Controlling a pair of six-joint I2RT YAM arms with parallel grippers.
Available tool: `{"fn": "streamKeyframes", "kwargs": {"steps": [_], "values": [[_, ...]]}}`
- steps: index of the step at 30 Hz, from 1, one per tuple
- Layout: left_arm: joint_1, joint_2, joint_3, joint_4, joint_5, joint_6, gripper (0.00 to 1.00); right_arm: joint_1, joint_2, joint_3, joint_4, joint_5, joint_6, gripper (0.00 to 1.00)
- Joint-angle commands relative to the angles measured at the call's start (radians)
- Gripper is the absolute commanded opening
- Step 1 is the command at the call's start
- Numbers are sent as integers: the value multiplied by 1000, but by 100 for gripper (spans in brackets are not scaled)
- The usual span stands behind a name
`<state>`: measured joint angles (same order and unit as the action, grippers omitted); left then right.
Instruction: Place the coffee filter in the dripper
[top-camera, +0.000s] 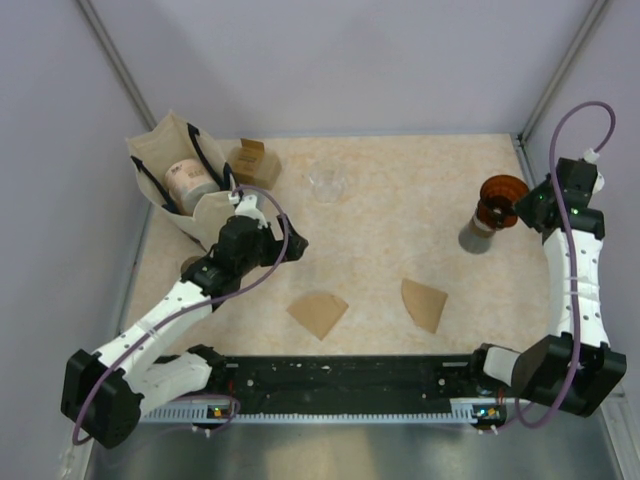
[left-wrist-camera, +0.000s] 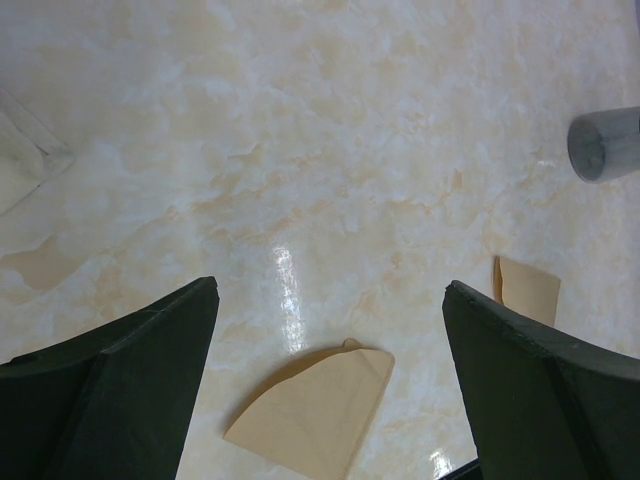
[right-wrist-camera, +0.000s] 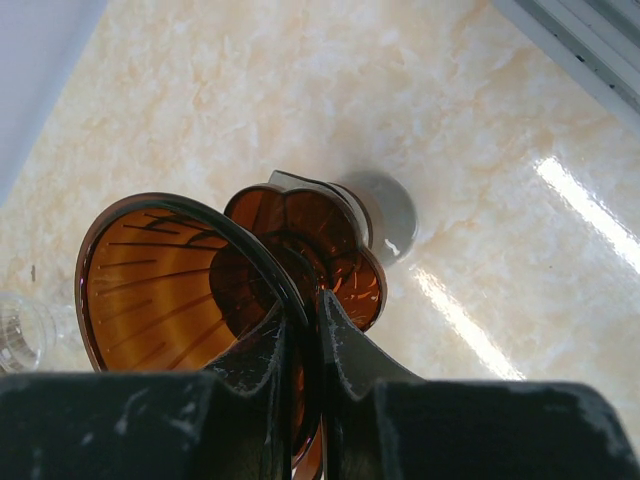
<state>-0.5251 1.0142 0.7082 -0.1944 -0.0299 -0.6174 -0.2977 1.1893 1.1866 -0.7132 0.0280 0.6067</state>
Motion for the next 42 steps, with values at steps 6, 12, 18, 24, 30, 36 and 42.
{"fn": "streamKeyframes", "kwargs": {"steps": [6, 12, 18, 24, 30, 36, 42], "values": [[4, -31, -12, 50, 2, 24, 99, -6, 27, -31, 149, -63, 53, 0], [4, -25, -12, 50, 5, 28, 99, -6, 58, -50, 158, -56, 57, 0], [4, -23, -12, 53, 10, 31, 99, -4, 52, -64, 161, -33, 57, 0], [4, -23, -10, 58, 19, 34, 99, -6, 64, -79, 175, -33, 53, 3], [4, -19, -15, 61, 25, 35, 99, -8, 72, -82, 184, 7, 50, 7], [4, -19, -15, 62, 25, 36, 99, -6, 72, -81, 187, 23, 44, 22], [4, -16, -13, 64, 25, 36, 99, -6, 62, -85, 187, 20, 33, 34]]}}
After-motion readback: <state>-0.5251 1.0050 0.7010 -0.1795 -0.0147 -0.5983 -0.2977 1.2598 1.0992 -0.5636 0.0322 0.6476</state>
